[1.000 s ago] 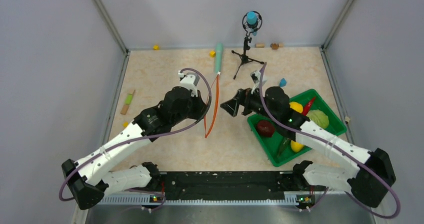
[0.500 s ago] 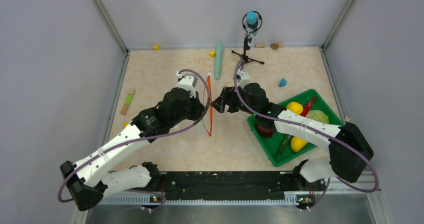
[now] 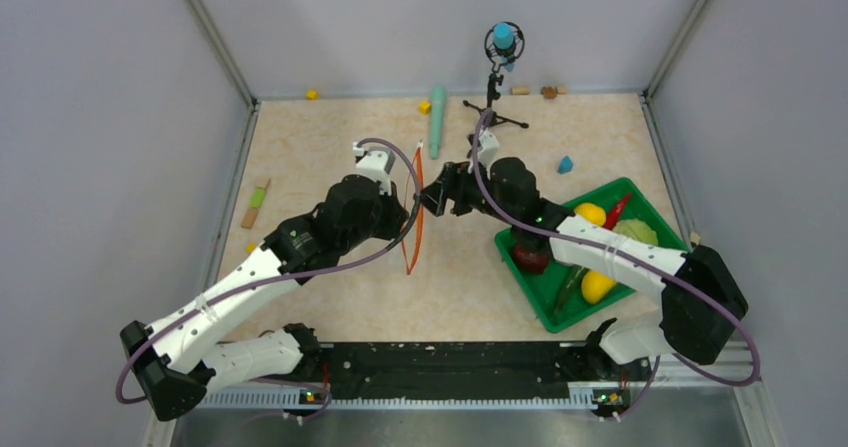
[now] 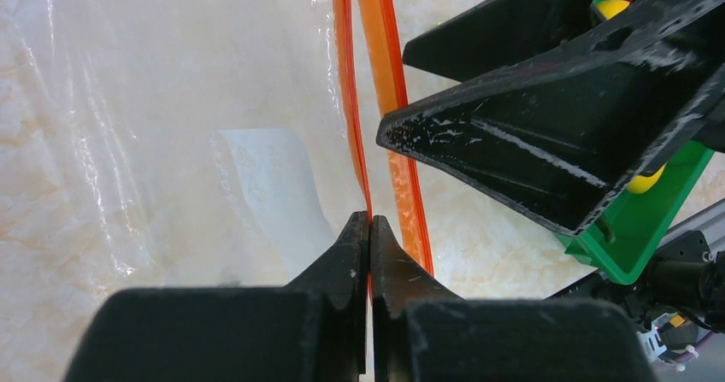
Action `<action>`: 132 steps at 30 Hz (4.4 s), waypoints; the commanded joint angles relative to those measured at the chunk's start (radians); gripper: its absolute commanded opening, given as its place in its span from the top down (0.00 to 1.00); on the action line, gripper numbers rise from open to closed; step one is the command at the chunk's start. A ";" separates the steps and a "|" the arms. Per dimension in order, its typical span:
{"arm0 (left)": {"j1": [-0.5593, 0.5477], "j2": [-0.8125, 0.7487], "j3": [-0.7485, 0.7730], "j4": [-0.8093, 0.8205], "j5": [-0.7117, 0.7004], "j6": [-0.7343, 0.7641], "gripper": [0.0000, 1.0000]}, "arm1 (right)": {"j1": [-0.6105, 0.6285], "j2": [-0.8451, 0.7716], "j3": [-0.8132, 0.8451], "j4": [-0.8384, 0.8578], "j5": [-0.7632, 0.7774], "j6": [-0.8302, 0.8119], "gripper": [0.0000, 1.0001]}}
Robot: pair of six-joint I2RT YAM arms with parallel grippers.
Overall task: Place the food in the zip-top bag and seal the zipper
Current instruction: Open the zipper of the food storage bag at the center of the board, then pick up the fake vegetable from the bin.
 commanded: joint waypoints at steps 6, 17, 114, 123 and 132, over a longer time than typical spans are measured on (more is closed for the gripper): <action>-0.003 -0.001 0.019 0.027 0.004 0.014 1.00 | 0.015 0.078 0.118 0.073 -0.028 0.016 0.26; -0.003 -0.071 0.039 -0.121 -0.414 -0.058 1.00 | 0.015 0.043 0.024 -0.083 0.100 -0.045 0.87; -0.003 0.019 -0.179 0.092 -0.260 -0.149 1.00 | -0.145 -0.622 -0.374 -0.764 0.619 0.240 0.01; -0.003 0.058 -0.181 0.107 -0.193 -0.137 1.00 | -0.145 -0.579 -0.442 -0.628 0.648 0.349 0.01; -0.003 0.048 -0.193 0.119 -0.194 -0.137 1.00 | -0.145 -0.500 -0.463 -0.543 0.596 0.374 0.01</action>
